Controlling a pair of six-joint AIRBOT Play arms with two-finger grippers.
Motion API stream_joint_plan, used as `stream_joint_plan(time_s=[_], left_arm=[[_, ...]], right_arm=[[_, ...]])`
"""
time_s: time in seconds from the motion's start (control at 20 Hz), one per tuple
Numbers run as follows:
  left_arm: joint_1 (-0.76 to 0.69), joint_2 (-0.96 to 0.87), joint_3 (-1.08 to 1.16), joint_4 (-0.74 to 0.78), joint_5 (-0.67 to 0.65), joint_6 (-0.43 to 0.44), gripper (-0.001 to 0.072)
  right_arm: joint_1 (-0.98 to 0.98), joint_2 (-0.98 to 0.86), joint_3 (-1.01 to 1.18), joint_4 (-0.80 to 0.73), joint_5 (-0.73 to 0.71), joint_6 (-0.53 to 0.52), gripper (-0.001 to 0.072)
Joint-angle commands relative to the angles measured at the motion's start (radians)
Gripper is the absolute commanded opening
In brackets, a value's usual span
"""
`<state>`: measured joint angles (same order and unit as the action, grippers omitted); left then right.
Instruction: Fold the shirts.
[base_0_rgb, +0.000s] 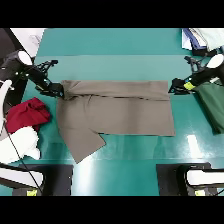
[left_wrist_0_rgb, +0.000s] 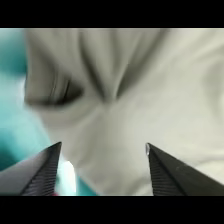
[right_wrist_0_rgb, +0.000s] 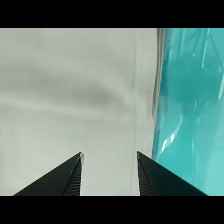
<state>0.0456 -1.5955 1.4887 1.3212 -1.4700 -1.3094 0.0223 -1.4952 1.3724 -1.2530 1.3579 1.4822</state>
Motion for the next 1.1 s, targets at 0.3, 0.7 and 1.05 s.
stream_joint_plan(time_s=[0.3,0.7,1.05], left_arm=[[0.022,0.559,-0.762,-0.114,0.136,-0.183,0.0607],[0.018,0.606,-0.979,-0.272,0.273,-0.168,0.0607],[-0.048,0.606,-0.998,-0.315,0.338,-0.172,0.0032]], right_arm=[[-0.14,0.272,-0.298,0.217,-0.048,-0.095,0.0389],[-0.13,0.272,-0.312,0.241,-0.056,-0.104,0.0389],[-0.14,0.272,-0.314,0.201,0.042,-0.114,0.0389]])
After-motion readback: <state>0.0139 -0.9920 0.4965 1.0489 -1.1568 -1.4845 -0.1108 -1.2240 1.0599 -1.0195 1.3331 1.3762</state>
